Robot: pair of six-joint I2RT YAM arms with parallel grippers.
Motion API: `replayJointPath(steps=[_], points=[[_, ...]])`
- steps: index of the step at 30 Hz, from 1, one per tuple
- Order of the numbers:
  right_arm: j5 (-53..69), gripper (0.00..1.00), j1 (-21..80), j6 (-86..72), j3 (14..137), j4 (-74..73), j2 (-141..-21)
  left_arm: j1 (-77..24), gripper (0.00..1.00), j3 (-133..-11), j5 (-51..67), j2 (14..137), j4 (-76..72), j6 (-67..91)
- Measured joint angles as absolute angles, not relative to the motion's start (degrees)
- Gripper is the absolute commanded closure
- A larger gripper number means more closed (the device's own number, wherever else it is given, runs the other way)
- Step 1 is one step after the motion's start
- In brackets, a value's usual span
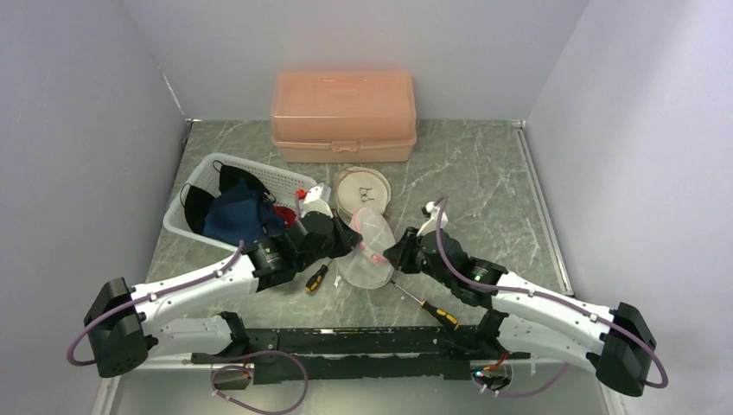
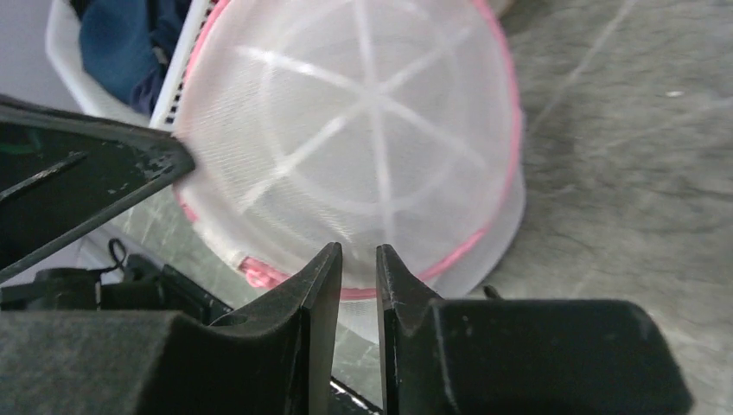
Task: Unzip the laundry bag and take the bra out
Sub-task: Unzip the laundry bag at the center of the board.
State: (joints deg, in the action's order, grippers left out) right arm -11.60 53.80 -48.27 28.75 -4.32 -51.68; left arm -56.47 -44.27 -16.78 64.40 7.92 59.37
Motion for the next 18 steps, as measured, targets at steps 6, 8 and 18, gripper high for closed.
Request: replayJointPath(steps=[6, 8, 18], points=[[-13.4, 0.54, 53.8, -47.3, 25.6, -6.0, -41.5, -56.7, 0.97, -44.3, -16.8, 64.8, 7.6, 58.9], [-12.2, 0.54, 53.8, -46.5, 25.3, -5.6, -39.1, -56.8, 0.97, -44.3, -16.9, 64.9, 7.6, 58.5], [0.6, 0.47, 53.8, -46.9, 22.5, 7.0, -43.6, -56.8, 0.97, -44.3, -17.2, 65.3, 7.5, 58.1]])
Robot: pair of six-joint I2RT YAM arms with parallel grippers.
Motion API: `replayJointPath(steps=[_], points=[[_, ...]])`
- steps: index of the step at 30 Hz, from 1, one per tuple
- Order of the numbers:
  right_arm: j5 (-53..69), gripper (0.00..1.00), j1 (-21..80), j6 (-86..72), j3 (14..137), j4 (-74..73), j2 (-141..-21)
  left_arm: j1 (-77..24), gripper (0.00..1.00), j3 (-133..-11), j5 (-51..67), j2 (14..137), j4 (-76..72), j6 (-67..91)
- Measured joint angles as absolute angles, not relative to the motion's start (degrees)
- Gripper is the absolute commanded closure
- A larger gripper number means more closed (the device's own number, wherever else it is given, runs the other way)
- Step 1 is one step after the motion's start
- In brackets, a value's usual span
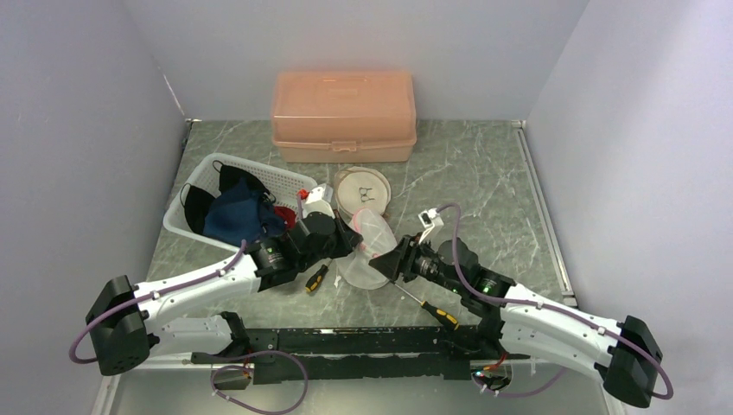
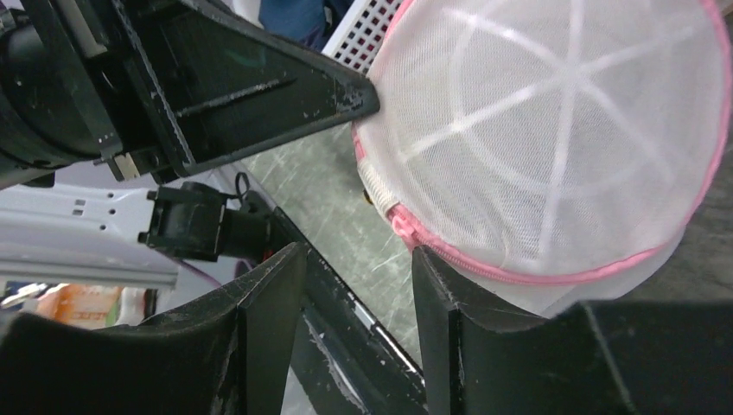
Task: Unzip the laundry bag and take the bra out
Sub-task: Unzip the laundry bag at the center of the board.
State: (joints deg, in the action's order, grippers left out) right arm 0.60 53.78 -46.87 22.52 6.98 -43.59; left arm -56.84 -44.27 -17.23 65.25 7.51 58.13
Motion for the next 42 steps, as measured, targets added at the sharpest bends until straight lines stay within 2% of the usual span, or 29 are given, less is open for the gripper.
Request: replayJointPath(steps=[28, 42], points=[[1.5, 0.47, 53.8, -49.1, 17.3, 14.2, -46.9, -56.8, 0.97, -43.3, -17.9, 64.6, 8.0, 60.6], [0.3, 0.54, 53.8, -49.1, 15.5, 20.2, -48.0, -56.8, 0.97, -43.3, -17.9, 64.6, 8.0, 61.0]])
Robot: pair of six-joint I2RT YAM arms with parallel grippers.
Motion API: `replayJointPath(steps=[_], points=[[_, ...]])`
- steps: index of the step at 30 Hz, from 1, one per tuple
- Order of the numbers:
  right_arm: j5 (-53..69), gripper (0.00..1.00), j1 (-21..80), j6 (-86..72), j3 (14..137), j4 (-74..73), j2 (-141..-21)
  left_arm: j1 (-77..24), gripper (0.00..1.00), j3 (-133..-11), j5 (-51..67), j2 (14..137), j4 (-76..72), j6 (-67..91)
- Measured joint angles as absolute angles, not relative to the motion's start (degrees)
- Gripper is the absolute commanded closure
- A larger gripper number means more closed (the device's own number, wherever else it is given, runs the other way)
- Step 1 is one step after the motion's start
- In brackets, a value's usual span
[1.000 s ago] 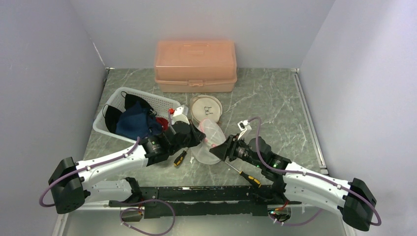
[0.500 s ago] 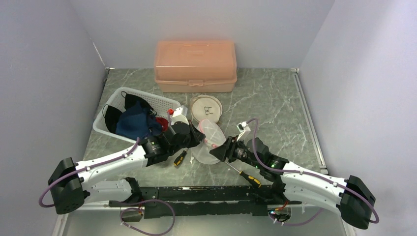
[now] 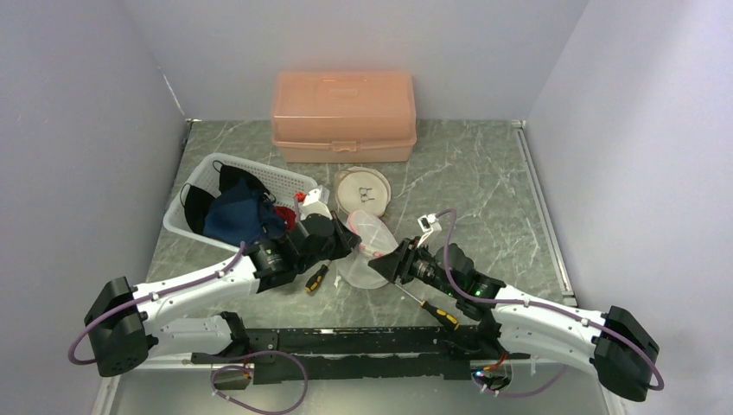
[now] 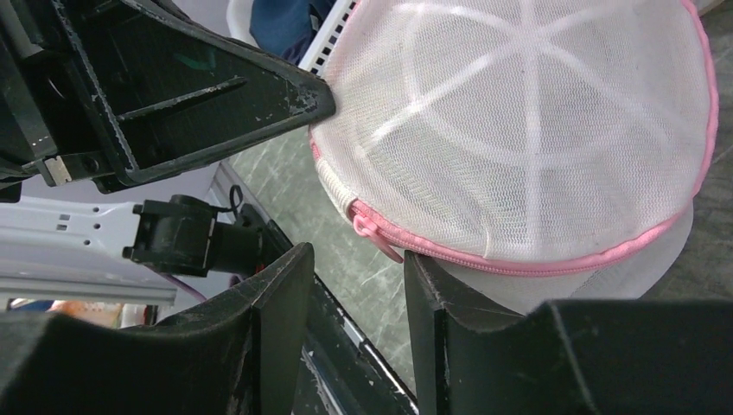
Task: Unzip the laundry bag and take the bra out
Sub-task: Unzip the laundry bag at the center of the board.
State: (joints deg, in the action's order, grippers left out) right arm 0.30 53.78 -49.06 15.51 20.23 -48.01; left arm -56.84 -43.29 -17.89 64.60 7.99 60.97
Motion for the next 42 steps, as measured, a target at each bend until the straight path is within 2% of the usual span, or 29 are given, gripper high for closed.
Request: replayJointPath(steps=[14, 26, 35, 42], points=[[0.3, 0.66, 53.8, -49.1, 15.4, 21.6, -47.6, -56.8, 0.97, -43.3, -17.9, 64.6, 8.0, 61.2], [-0.2, 0.71, 53.8, -49.1, 15.3, 21.6, -47.4, -56.8, 0.97, -42.4, -17.9, 64.6, 7.9, 61.4], [-1.1, 0.81, 53.8, -49.1, 15.2, 21.5, -47.8, -56.8, 0.97, -42.3, -17.9, 64.6, 7.8, 61.4], [-1.2, 0.93, 53.8, -49.1, 15.2, 21.5, -47.9, -56.8, 0.97, -42.3, -17.9, 64.5, 7.7, 61.4]])
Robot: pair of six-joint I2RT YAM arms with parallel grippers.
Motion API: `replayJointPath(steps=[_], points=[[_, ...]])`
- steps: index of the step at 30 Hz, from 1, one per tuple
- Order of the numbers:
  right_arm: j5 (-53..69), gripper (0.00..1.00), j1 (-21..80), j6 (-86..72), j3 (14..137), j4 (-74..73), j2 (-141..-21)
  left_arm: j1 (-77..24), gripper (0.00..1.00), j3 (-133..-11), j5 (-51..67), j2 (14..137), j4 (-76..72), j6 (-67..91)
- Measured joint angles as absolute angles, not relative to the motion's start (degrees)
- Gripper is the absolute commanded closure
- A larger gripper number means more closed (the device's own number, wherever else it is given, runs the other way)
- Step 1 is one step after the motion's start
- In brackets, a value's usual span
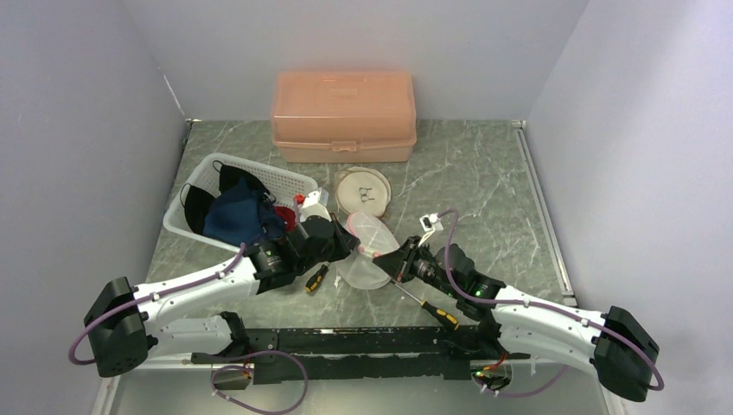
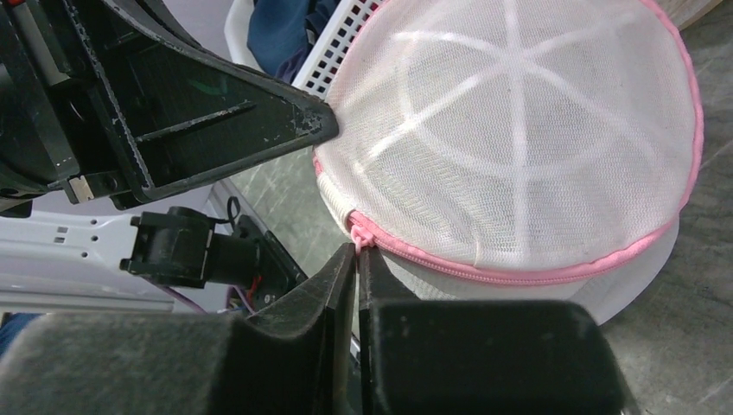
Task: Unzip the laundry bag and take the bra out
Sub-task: Unzip the laundry bag at the center of the board.
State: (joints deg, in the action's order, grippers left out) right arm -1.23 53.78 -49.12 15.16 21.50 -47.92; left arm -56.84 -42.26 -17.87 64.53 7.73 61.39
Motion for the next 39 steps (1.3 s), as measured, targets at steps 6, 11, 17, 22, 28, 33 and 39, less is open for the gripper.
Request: replayJointPath(steps=[6, 11, 17, 22, 28, 33, 39], points=[[-1.8, 1.0, 53.8, -49.0, 14.6, 19.4, -46.3, -56.9, 0.97, -41.4, -17.8, 63.9, 7.7, 61.8], [-3.5, 1.0, 53.8, -48.0, 14.6, 15.5, -43.6, -57.0, 0.97, -41.3, -17.4, 63.8, 7.5, 61.8], [-6.7, 1.0, 53.8, -47.0, 14.6, 8.9, -42.3, -57.0, 0.97, -40.6, -16.4, 63.7, 6.7, 61.5], [-10.5, 1.0, 53.8, -47.5, 14.6, 3.7, -42.3, -57.0, 0.97, -40.5, -15.1, 63.6, 6.3, 60.9], [-13.3, 1.0, 53.9, -47.0, 14.7, 0.1, -41.0, -57.0, 0.97, -40.5, -12.7, 64.4, 4.9, 59.0], [-14.1, 1.0, 55.9, -43.1, 16.4, -1.0, -38.9, -57.0, 0.97, -42.2, -11.5, 65.6, 5.7, 54.8], [-16.1, 1.0, 59.8, -38.4, 21.9, -1.5, -39.5, -55.8, 0.73, -49.2, -11.8, 66.3, 8.4, 47.2]])
